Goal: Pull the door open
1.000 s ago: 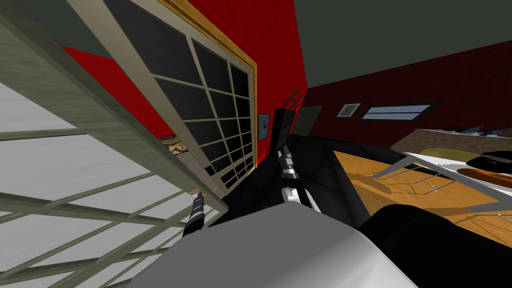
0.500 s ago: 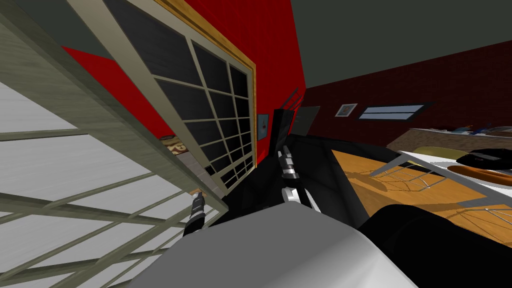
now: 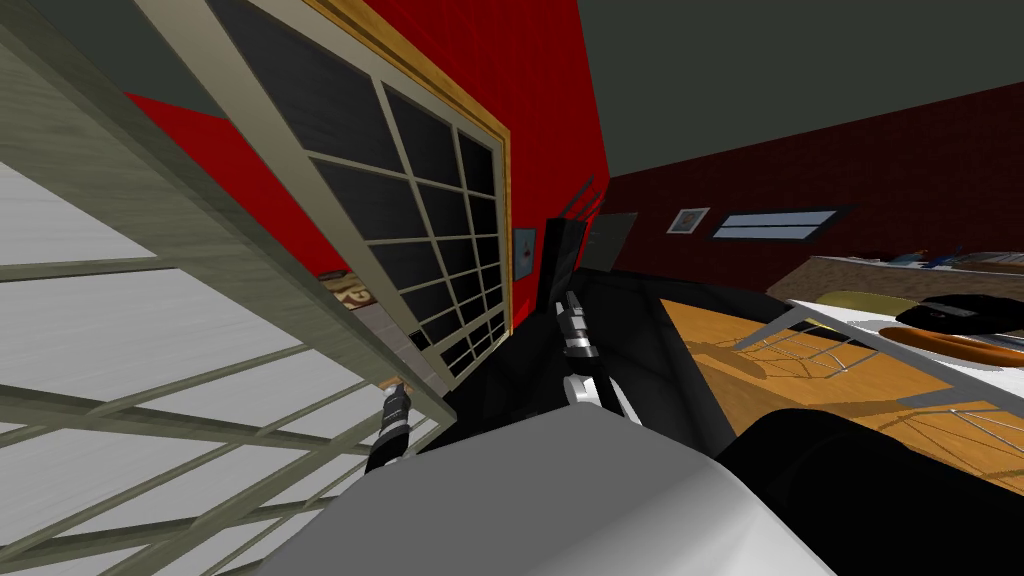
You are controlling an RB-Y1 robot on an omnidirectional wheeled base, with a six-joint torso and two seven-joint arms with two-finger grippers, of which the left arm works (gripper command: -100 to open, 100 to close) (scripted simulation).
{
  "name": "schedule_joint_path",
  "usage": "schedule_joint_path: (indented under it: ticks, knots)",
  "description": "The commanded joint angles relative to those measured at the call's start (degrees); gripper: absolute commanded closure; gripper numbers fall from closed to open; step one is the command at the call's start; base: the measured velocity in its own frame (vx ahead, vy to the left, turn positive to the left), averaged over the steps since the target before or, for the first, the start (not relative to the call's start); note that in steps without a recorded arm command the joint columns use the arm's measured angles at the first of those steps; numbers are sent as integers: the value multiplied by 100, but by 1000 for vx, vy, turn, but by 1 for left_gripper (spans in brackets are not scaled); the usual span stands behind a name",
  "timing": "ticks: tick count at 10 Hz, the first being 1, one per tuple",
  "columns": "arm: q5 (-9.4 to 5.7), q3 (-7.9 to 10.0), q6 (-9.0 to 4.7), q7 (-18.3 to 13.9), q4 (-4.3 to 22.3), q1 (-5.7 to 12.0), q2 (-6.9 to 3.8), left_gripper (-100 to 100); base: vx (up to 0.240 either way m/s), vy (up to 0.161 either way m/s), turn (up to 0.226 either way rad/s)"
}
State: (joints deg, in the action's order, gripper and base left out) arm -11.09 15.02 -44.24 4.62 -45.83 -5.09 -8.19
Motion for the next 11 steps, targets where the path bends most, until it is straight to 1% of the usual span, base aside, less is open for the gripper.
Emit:
schedule_joint_path:
  ticks: [1,2,3,4,5,7,8,9,10,11]
  knots:
    - [-59,110,-172,-64,286,84,-146,100,-7,4,-22]
    - [-59,110,-172,-64,288,84,-146,100,6,5,15]
    - [-122,53,-183,-303,296,91,-168,100,-6,1,-15]
    - [-184,-5,-194,-456,305,99,-190,100,-37,20,-64]
    - [-184,-5,-194,-541,305,99,-190,100,-37,24,-43]
    - [-310,-120,-216,-919,323,113,-234,100,-31,9,-40]
    - [-310,-120,-216,-1019,323,113,-234,100,-32,1,-11]
    - [-372,-177,-228,-1184,331,121,-256,100,-33,-3,-40]
    - [-372,-177,-228,-1258,331,121,-256,100,-12,5,-18]
    - [-435,-234,-239,-1440,340,128,-277,100,-22,12,-24]
